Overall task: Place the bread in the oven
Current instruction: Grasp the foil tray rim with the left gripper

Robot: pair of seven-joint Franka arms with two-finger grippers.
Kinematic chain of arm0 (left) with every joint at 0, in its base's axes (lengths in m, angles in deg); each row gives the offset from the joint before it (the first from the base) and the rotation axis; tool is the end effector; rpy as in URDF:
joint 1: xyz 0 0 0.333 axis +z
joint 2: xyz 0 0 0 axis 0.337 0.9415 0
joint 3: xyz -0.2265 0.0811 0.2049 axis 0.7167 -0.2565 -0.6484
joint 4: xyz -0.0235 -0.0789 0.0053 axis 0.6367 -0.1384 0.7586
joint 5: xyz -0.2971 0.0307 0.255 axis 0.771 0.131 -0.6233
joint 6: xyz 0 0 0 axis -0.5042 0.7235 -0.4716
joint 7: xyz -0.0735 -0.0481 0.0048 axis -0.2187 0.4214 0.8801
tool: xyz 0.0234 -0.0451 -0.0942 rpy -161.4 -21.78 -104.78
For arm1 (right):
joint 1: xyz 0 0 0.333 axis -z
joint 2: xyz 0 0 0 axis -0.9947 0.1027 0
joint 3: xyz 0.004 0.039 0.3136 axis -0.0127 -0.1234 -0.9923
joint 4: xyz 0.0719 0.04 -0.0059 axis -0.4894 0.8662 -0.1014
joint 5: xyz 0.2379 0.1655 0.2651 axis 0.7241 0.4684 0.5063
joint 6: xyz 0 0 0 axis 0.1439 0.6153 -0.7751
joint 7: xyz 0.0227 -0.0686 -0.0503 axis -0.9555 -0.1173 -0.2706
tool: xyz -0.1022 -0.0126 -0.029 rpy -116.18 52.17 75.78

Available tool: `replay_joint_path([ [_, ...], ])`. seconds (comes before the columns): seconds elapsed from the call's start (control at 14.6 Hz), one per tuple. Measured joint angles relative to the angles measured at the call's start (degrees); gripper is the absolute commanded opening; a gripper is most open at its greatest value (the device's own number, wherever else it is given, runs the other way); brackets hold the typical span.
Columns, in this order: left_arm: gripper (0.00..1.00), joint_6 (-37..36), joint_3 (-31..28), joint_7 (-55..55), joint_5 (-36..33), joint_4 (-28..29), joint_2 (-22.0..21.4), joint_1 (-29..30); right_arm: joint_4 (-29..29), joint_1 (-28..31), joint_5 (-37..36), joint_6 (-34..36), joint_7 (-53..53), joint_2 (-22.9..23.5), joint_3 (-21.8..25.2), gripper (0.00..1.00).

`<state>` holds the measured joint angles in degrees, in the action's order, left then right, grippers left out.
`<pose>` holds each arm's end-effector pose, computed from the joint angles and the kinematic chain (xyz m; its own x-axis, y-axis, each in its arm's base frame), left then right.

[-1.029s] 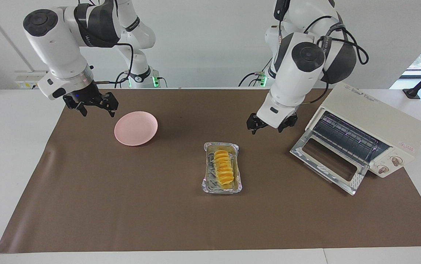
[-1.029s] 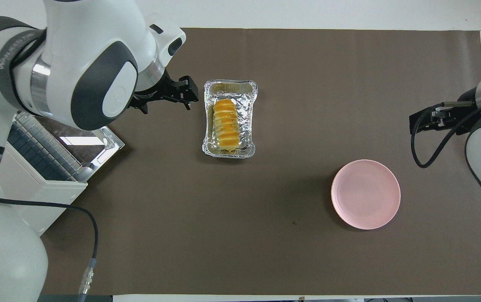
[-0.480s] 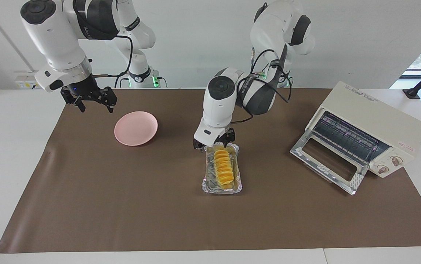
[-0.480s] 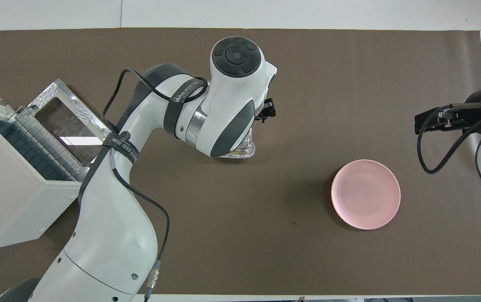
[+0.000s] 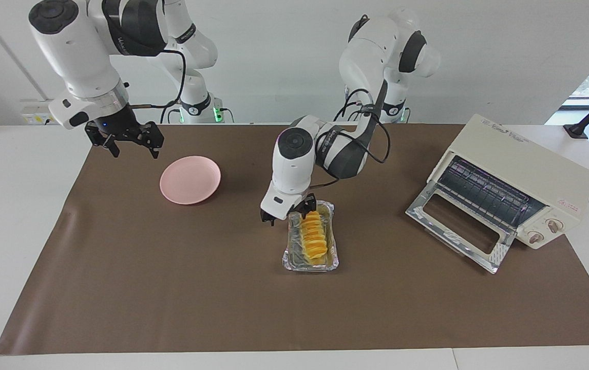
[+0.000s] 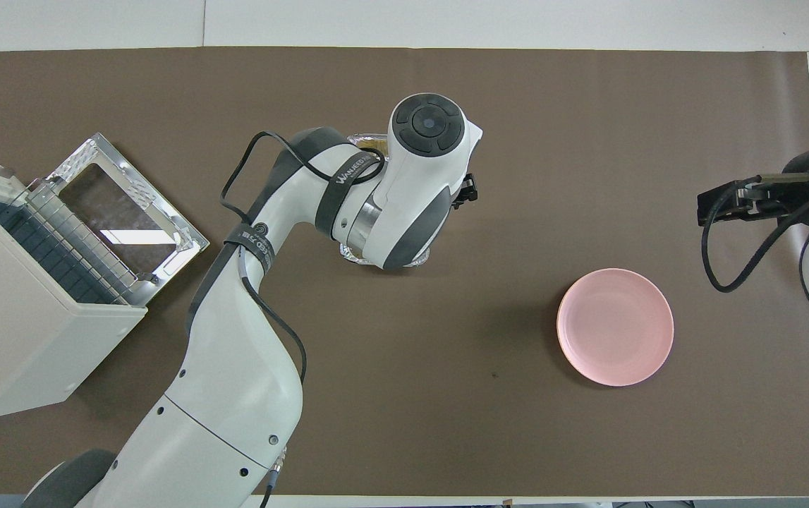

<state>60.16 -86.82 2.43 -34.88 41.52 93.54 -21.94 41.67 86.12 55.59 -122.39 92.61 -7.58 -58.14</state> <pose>0.5737 -0.4962 0.3566 0.9898 0.1399 -0.0262 0.1408 -0.9893 0.0387 0.5550 0.0097 0.5782 0.9983 -0.0473 -0.0330 -0.0463 -0.9984 0.0315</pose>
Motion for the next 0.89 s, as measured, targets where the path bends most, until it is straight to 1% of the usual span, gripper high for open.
replay_joint_path([
  [0.14,1.0,0.8,-0.4,0.0,-0.1,0.0,1.1,-1.2,0.0,0.0,0.0,0.0,0.0,0.0,0.0,1.0],
  [0.27,1.0,0.8,-0.6,0.0,-0.2,-0.1,1.3,-1.5,0.0,0.0,0.0,0.0,0.0,0.0,0.0,1.0],
  [0.41,0.93,0.8,-0.6,0.0,-0.2,-0.4,1.3,-1.5,0.0,0.0,0.0,0.0,0.0,0.0,0.0,1.0],
  [0.48,0.91,0.8,-0.6,0.0,-0.2,-0.5,1.3,-1.6,0.0,0.0,0.0,0.0,0.0,0.0,0.0,1.0],
  [0.62,0.82,0.8,-0.7,0.0,-0.2,-0.5,1.3,-1.5,0.0,0.0,0.0,0.0,0.0,0.0,0.0,1.0],
  [0.75,0.78,0.8,-0.8,0.0,-0.2,-0.5,1.3,-1.5,0.0,0.0,0.0,0.0,0.0,0.0,0.0,1.0],
  [0.82,0.71,0.7,-0.8,0.0,-0.2,-0.5,1.3,-1.5,0.0,0.0,0.0,0.0,0.0,0.0,0.0,1.0],
  [0.89,0.61,0.7,-0.8,0.0,-0.2,-0.5,1.3,-1.5,0.0,0.0,0.0,0.0,0.0,0.0,0.0,1.0],
])
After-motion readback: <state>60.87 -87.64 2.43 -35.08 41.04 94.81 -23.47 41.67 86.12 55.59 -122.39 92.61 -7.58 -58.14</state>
